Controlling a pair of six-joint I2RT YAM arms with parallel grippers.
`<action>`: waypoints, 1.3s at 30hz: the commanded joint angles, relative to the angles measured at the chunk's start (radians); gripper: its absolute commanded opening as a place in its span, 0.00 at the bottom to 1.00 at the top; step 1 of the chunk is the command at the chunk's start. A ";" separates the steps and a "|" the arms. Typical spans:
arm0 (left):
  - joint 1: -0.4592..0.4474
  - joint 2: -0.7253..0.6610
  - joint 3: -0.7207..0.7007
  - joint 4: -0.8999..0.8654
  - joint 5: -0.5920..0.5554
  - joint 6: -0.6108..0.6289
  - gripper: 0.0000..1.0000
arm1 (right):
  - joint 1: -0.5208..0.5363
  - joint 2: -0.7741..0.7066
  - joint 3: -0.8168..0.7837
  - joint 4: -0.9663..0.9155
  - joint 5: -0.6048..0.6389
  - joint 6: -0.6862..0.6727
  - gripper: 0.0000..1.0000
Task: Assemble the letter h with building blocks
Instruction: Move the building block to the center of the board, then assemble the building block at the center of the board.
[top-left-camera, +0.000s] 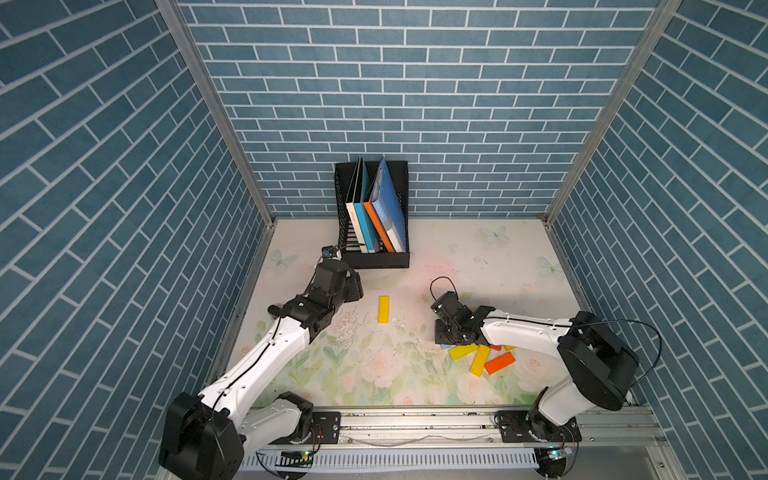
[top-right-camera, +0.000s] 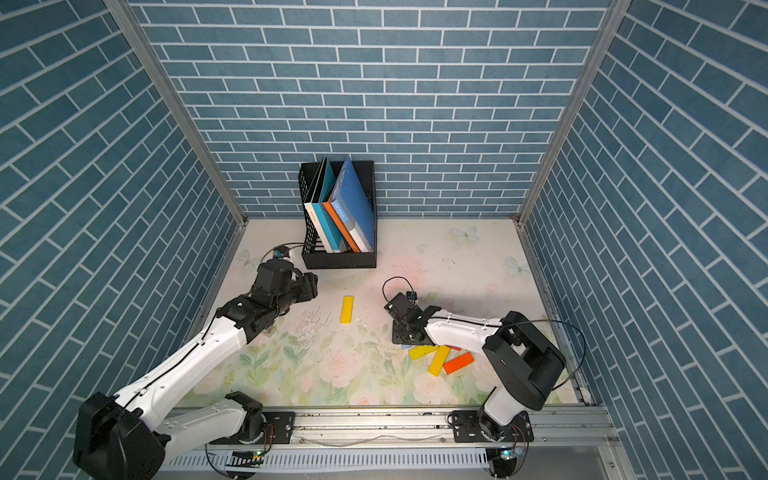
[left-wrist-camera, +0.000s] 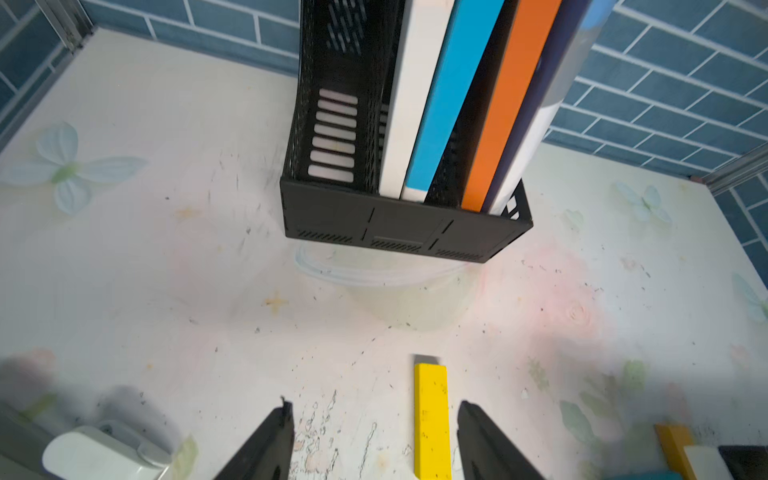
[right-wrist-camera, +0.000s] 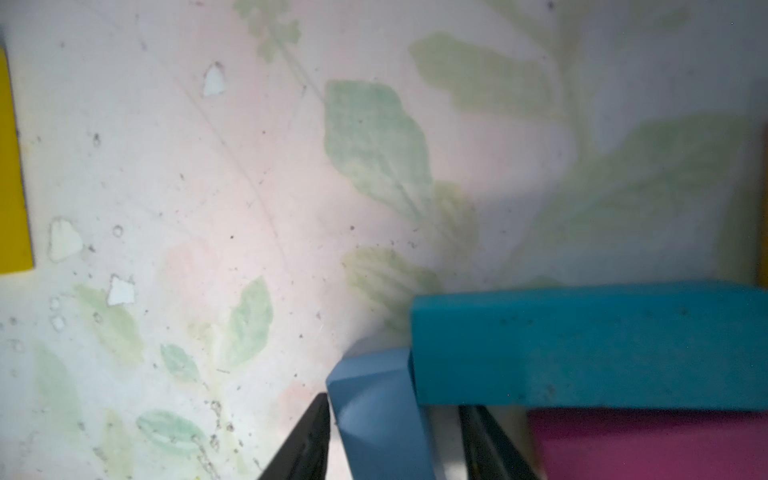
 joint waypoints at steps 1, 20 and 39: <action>0.014 -0.006 -0.024 0.022 0.026 0.001 0.65 | 0.041 0.073 0.030 -0.038 -0.017 -0.026 0.33; 0.094 0.041 -0.084 0.052 0.092 -0.018 0.53 | 0.265 0.278 0.298 -0.121 0.020 -0.089 0.59; 0.115 0.062 -0.075 0.041 0.088 -0.021 0.54 | 0.237 0.147 0.265 -0.099 0.058 0.195 0.95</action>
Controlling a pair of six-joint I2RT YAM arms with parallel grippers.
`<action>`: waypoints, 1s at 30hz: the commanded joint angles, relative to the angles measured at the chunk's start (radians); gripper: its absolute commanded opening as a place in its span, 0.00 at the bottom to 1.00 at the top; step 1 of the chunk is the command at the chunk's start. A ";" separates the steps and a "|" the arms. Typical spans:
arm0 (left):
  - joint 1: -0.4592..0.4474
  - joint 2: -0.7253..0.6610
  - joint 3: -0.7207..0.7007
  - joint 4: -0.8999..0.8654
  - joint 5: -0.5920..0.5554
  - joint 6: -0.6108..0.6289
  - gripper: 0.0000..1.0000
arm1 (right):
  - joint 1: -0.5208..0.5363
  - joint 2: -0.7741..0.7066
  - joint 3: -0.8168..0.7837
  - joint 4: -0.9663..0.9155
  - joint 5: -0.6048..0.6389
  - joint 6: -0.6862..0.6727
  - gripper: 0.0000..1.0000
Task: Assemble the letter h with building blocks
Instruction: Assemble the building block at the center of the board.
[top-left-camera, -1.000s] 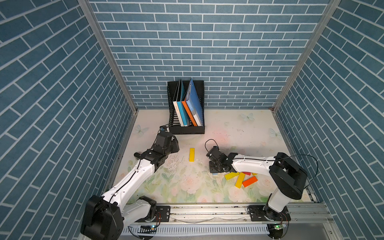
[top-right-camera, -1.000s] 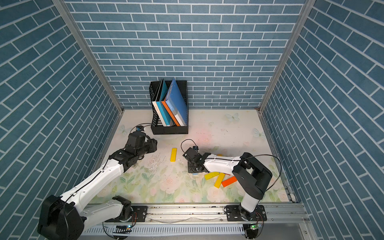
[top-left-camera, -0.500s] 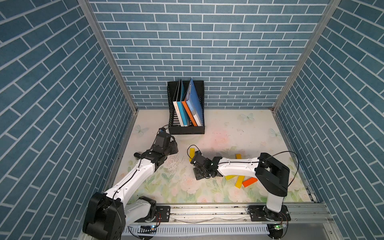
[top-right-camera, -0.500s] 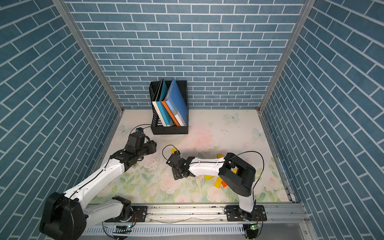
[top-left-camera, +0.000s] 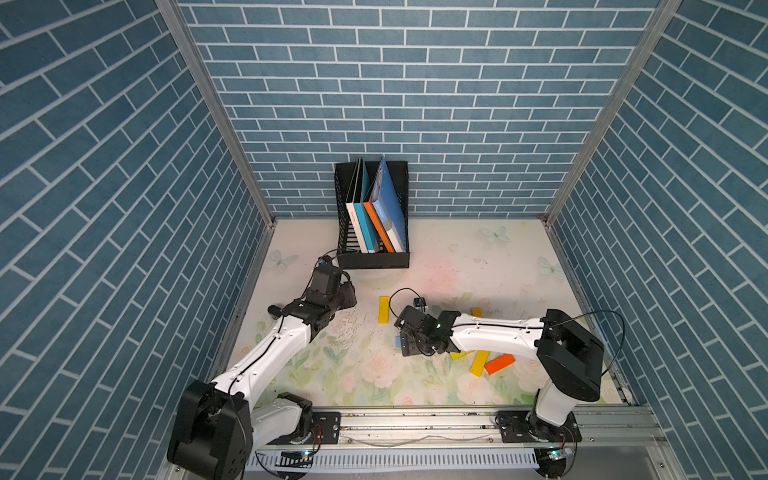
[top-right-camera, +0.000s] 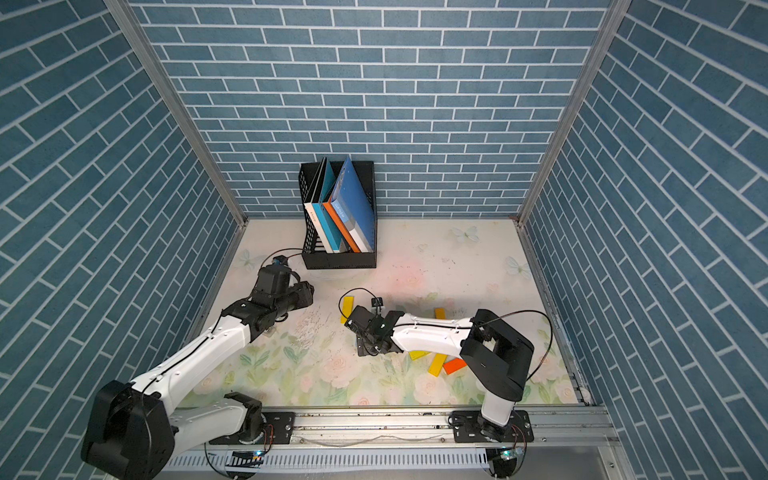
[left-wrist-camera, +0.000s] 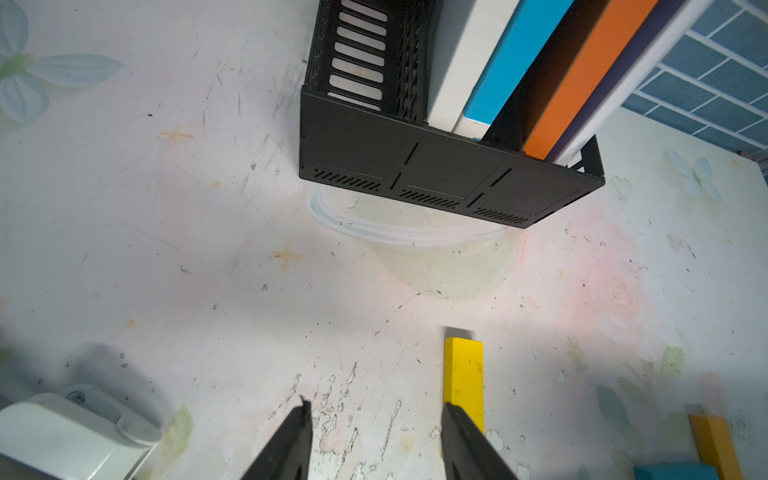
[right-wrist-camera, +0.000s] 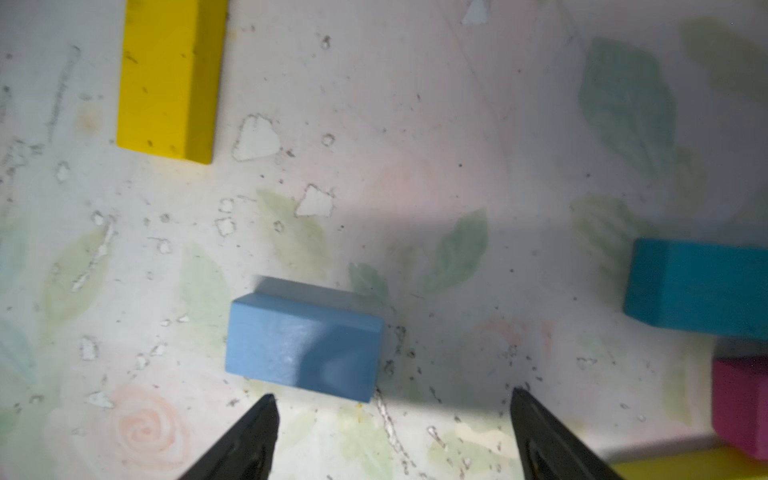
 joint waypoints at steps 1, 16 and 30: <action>0.017 0.008 0.003 -0.005 -0.008 -0.003 0.54 | -0.004 0.032 0.028 0.061 -0.051 0.096 0.96; 0.030 0.001 0.004 -0.004 0.022 -0.002 0.55 | 0.003 0.200 0.153 -0.038 -0.072 0.129 0.73; 0.036 0.012 0.006 -0.013 0.037 -0.003 0.55 | 0.010 0.356 0.366 -0.137 -0.053 0.178 0.24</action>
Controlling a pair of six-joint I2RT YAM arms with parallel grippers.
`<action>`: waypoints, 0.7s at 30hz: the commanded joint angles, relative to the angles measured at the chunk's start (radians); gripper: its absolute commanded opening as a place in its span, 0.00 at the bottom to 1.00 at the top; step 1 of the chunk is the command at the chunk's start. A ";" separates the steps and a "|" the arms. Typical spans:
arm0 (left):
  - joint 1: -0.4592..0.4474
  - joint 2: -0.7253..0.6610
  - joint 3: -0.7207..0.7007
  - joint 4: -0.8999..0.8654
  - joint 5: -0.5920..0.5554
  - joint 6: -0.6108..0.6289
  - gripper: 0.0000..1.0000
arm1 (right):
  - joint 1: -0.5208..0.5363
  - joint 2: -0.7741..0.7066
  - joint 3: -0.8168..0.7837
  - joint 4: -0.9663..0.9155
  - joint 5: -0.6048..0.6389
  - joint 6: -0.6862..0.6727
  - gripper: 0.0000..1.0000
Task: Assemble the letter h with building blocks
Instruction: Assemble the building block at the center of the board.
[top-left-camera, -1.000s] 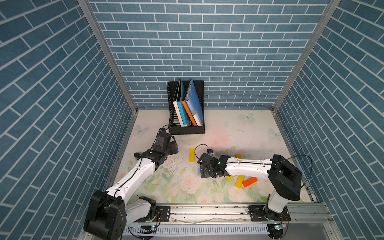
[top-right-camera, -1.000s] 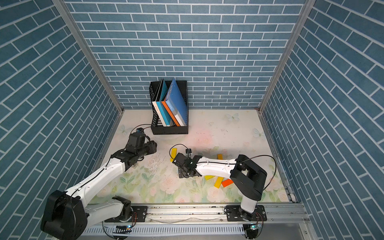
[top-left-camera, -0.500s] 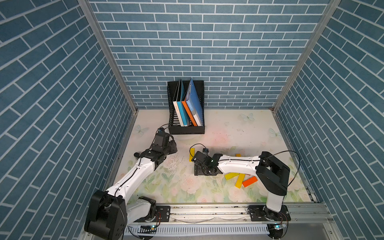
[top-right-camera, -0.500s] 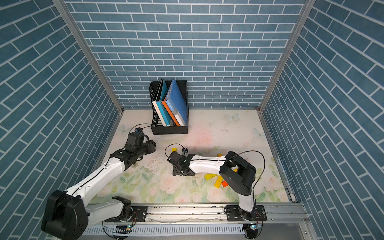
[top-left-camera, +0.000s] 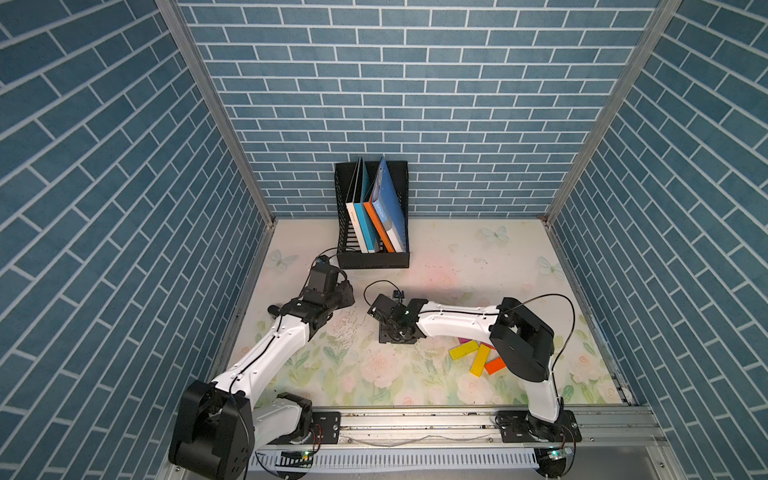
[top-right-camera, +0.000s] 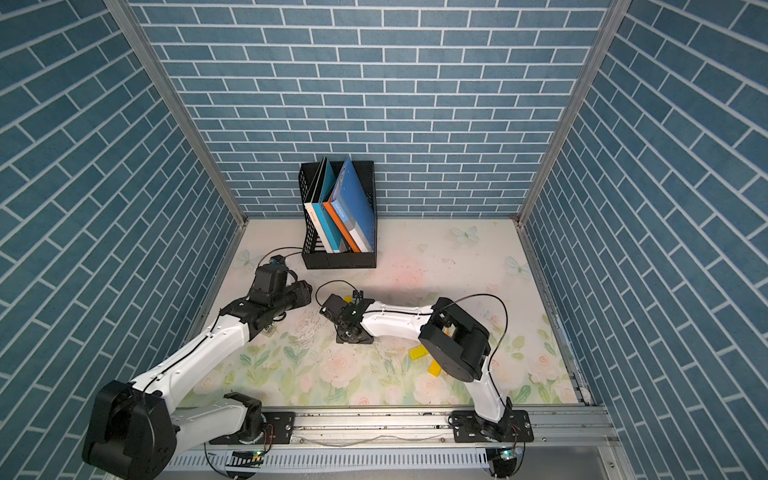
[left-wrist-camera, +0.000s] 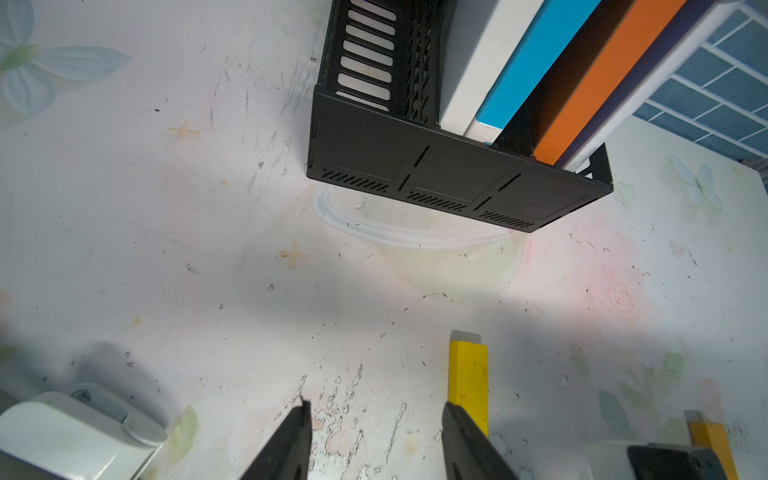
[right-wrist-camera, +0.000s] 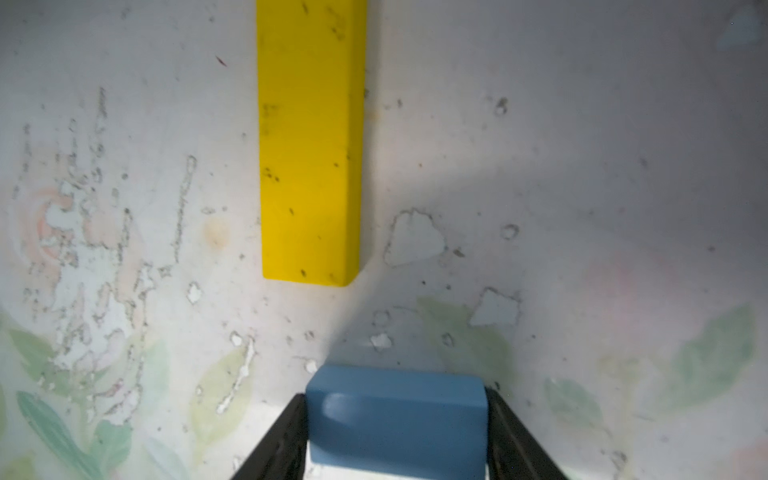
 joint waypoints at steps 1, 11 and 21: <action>0.010 0.010 0.005 -0.014 0.014 -0.005 0.55 | 0.002 0.053 0.015 -0.080 0.014 0.058 0.24; 0.010 0.033 0.008 -0.020 0.046 -0.005 0.54 | -0.014 0.127 0.120 -0.142 0.046 0.101 0.19; 0.009 0.032 0.006 -0.020 0.057 -0.003 0.54 | -0.032 0.149 0.149 -0.177 0.068 0.132 0.17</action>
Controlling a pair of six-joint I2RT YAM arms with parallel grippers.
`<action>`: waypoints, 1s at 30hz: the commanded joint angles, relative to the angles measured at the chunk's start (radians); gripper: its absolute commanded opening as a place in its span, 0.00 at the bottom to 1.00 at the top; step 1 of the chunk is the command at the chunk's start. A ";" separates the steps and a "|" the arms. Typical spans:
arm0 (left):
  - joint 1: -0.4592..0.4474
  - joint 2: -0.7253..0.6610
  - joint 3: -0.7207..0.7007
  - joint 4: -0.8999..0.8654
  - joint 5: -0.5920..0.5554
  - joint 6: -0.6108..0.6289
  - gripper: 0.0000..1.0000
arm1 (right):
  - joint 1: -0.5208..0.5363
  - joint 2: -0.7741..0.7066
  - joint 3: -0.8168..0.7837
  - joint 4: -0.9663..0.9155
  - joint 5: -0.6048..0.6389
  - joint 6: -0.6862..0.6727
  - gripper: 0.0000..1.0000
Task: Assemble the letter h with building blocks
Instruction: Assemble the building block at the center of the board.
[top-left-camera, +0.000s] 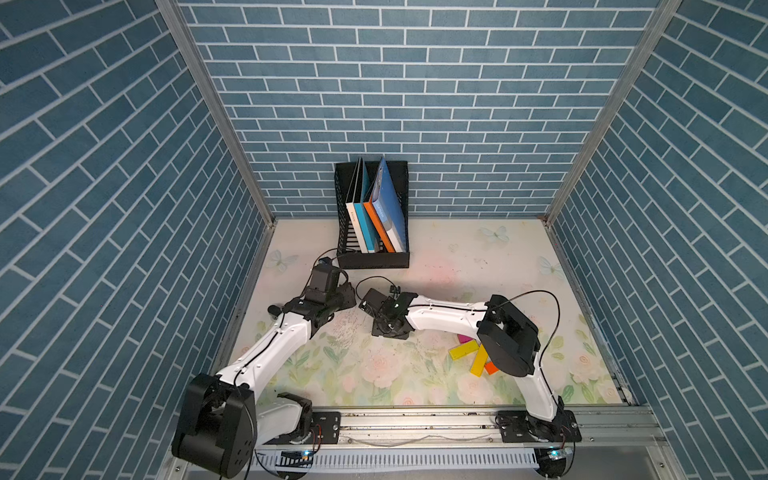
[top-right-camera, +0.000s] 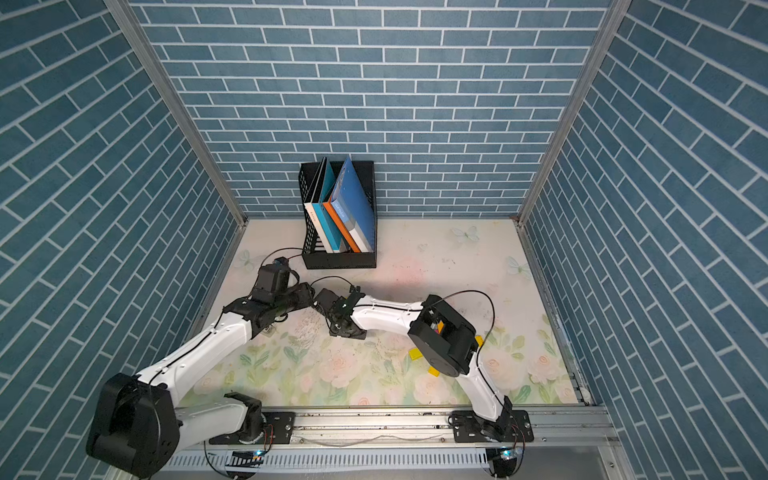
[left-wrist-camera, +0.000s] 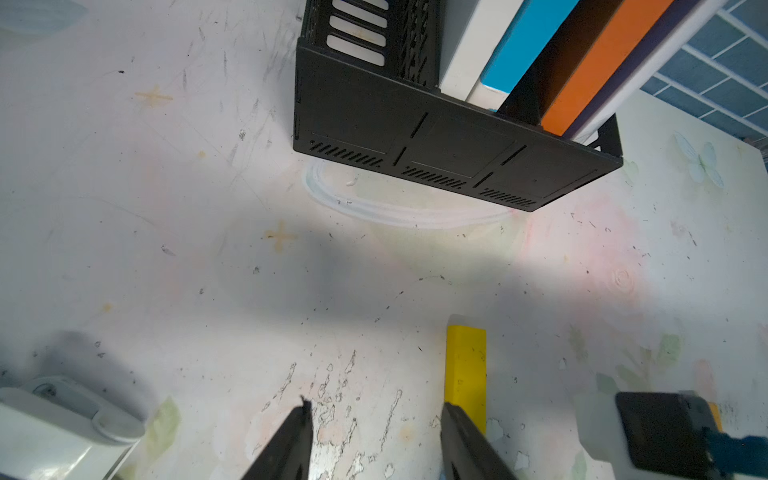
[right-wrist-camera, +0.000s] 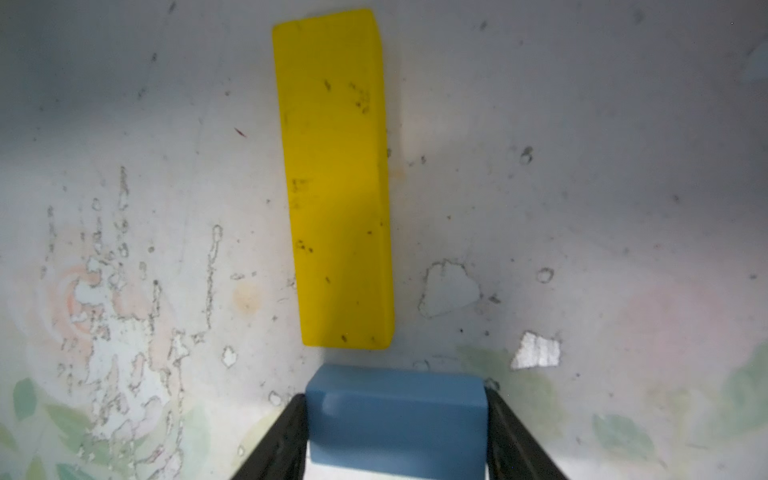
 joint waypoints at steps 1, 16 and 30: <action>0.007 0.000 0.006 -0.011 0.015 0.000 0.54 | -0.016 0.055 -0.002 -0.086 0.041 0.040 0.17; 0.007 0.000 0.008 -0.012 0.018 0.005 0.54 | -0.023 0.097 0.046 -0.132 0.074 0.003 0.17; 0.006 -0.001 0.006 -0.011 0.031 0.006 0.54 | -0.026 0.069 -0.014 -0.125 0.082 0.029 0.17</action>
